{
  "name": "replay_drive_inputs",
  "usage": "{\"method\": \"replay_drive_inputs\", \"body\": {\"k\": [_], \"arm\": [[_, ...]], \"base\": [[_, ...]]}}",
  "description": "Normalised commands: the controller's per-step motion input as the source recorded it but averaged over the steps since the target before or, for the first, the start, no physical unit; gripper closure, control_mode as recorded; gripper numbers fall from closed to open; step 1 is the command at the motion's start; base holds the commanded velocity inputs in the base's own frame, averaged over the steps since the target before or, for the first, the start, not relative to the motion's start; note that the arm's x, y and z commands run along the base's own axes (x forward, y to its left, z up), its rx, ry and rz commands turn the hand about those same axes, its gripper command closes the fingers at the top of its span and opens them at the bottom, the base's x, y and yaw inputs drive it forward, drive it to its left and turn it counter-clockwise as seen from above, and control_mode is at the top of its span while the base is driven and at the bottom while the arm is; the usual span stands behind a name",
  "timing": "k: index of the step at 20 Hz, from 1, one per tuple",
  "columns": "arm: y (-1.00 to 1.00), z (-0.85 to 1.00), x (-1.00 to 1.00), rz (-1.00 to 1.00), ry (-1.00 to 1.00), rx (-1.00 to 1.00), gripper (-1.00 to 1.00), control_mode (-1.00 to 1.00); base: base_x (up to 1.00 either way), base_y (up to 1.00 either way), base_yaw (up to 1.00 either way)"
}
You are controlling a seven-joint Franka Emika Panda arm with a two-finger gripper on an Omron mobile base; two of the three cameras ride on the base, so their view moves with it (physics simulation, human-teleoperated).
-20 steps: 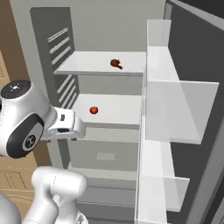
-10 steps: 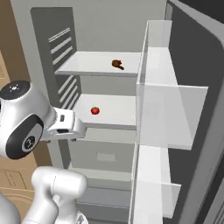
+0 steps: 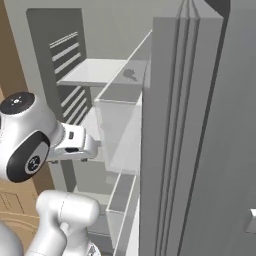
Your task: Place one tomato and one chicken drumstick in each tupperware on the nearby counter, to pack two identical lunches.
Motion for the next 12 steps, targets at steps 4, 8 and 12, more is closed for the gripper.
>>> {"method": "replay_drive_inputs", "body": {"k": [4,8,12], "arm": [[0.01,0.0,0.13,0.0,0.0,0.0,-1.0,-1.0],[0.01,0.03,0.38,0.0,0.0,0.0,-1.0,-1.0],[0.0,0.53,0.08,0.0,-0.1,0.0,-1.0,-1.0]], "base": [[0.3,0.01,0.01],[0.0,0.0,0.0],[0.0,0.0,0.0]]}}
